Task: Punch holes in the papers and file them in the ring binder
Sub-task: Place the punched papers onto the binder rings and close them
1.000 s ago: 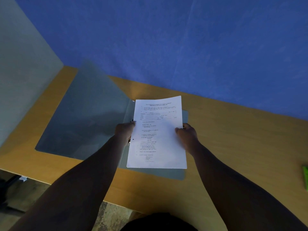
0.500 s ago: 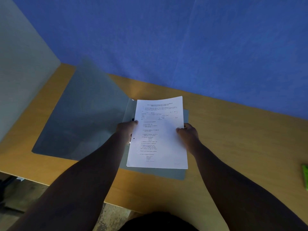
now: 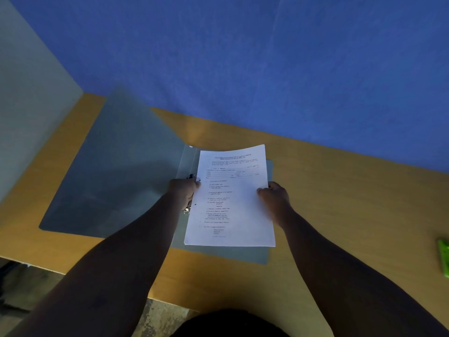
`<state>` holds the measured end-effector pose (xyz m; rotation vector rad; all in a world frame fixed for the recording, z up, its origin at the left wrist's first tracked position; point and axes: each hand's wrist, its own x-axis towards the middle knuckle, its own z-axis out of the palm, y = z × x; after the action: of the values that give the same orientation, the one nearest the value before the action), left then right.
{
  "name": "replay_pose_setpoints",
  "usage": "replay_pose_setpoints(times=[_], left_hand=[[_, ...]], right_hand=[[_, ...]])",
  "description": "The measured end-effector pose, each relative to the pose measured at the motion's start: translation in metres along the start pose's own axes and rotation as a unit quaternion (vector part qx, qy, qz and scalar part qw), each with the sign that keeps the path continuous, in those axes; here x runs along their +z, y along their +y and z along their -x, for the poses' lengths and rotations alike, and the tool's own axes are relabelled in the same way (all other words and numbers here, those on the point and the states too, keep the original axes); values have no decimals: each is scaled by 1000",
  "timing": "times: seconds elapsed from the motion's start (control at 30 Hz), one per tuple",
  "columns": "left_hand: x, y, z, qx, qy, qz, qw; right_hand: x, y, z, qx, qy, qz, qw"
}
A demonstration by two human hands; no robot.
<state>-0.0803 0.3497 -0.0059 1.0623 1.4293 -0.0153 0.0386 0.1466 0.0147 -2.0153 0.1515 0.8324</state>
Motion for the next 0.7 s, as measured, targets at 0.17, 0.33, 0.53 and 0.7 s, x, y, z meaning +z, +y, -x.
replay_pose_setpoints(times=[0.17,0.33,0.53,0.7], left_hand=[[-10,8,3,2,-39,-52,998],[-25,14,-1,23,-67,-185,980],[-41,16,3,67,-71,-437,894],[-43,13,10,71,-88,-498,860]], right_hand=[[2,5,-4,12,-2,-11,1000],[5,11,-11,32,-5,-25,999],[9,18,-11,48,-9,-34,998],[11,23,-11,45,-17,-58,997]])
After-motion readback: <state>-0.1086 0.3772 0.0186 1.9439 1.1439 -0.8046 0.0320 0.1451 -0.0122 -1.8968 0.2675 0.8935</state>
